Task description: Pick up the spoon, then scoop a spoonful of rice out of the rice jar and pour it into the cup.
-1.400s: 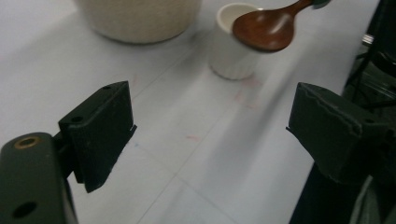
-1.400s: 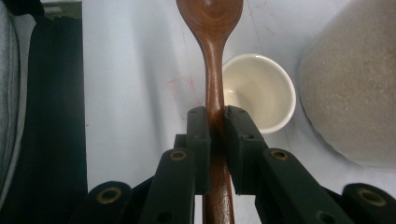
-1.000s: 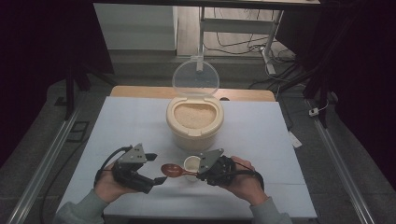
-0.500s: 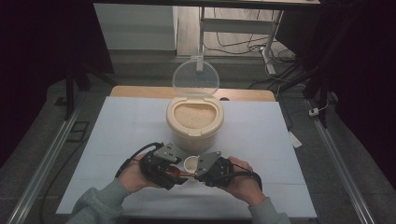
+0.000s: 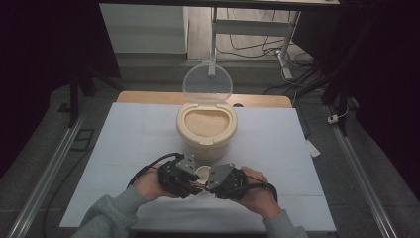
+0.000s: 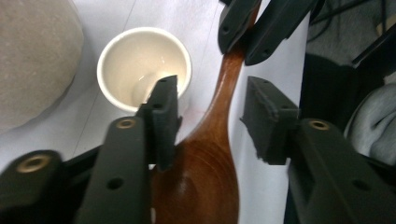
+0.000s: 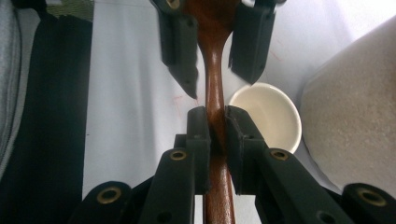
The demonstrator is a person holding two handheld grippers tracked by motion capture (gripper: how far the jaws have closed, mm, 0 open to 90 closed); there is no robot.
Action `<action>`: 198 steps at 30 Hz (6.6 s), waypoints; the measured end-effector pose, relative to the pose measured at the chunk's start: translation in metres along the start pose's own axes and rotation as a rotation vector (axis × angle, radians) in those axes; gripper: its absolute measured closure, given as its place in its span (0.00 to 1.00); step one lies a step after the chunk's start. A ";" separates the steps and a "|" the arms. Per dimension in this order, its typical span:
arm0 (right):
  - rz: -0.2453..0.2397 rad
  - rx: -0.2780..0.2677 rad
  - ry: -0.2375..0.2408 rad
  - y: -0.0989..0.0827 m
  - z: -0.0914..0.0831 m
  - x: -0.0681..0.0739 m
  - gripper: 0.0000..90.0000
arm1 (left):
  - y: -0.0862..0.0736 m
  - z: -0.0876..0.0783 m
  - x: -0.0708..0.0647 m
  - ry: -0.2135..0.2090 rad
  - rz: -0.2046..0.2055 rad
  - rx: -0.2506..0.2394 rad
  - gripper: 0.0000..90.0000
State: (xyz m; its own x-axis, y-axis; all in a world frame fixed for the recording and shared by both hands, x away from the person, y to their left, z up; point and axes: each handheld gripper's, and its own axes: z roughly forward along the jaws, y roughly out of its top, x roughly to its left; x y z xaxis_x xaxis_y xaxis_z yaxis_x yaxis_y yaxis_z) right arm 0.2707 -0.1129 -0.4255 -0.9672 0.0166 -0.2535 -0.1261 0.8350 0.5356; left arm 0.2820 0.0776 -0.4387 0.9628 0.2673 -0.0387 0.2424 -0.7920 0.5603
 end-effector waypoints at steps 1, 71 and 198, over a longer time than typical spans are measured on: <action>-0.008 0.003 -0.002 0.001 0.000 0.002 0.89 | 0.000 0.001 0.000 0.002 0.006 0.006 0.71; 0.898 -0.558 -0.425 -0.051 -0.040 0.009 0.34 | -0.010 0.004 -0.031 0.452 -0.032 -0.285 0.92; 0.939 -0.972 -0.533 -0.037 -0.108 -0.102 0.93 | -0.165 -0.041 0.002 0.313 -0.490 -0.351 0.21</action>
State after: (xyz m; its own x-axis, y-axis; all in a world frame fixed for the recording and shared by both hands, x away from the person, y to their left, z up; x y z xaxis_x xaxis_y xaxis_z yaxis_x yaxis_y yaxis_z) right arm 0.3501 -0.2054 -0.3325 -0.6079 0.7160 0.3431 0.1884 -0.2897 0.9384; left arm 0.2388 0.2314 -0.4973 0.6592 0.7379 -0.1449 0.5377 -0.3278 0.7768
